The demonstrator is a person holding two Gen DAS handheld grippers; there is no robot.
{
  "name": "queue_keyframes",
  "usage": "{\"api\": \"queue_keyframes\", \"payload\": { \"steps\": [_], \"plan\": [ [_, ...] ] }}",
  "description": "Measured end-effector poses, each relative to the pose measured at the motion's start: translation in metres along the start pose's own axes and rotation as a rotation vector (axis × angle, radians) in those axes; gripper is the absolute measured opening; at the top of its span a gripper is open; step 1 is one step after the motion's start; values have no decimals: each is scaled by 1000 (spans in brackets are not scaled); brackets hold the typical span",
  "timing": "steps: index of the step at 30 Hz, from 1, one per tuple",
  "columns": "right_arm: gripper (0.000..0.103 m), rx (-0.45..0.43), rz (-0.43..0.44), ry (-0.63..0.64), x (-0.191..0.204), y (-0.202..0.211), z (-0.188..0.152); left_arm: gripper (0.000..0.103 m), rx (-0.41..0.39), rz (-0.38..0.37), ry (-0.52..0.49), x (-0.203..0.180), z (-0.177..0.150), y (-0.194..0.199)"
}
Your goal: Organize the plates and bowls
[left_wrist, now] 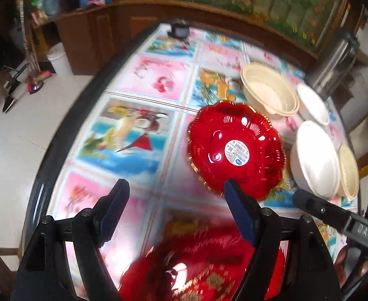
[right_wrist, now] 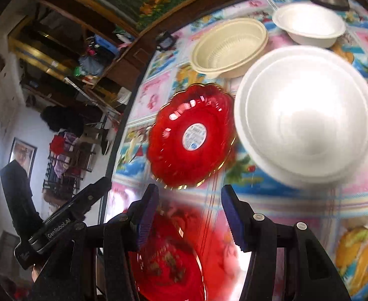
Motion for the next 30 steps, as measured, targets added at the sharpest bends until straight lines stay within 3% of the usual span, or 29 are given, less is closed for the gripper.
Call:
{"api": "queue_keyframes", "payload": {
  "steps": [3, 9, 12, 14, 18, 19, 21, 30],
  "plan": [
    [55, 11, -12, -40, -9, -13, 11, 78, 36, 42, -21, -12, 12, -25],
    [51, 21, -65, -85, -20, -32, 24, 77, 100, 37, -38, -24, 23, -58],
    [45, 21, -93, -103, -25, -39, 28, 58, 138, 32, -28, -23, 25, -71],
    [37, 25, -101, -110, -28, -44, 30, 38, 168, 38, -15, -21, 26, -80],
    [18, 48, -132, -106, -32, -56, 31, 29, 183, 21, -12, -20, 26, -88],
    [13, 53, -132, -108, -33, -58, 30, 21, 181, 19, -15, -21, 27, -88],
    [7, 56, -136, -103, -34, -62, 30, 20, 171, 32, -26, -24, 27, -87],
    [7, 34, -131, -76, -27, -53, 28, 17, 127, 34, -31, -20, 24, -69]
  ]
}}
Point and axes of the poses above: each gripper's, at about its wrist camera, not at the fingertips, and y roughly against the way its jaws point, x to its left, z to its top, the point moved 2 cm from there along -y, roughly the way its jaws point, and after that the axes turned 11 degrees about y, right-handed, at the moved point
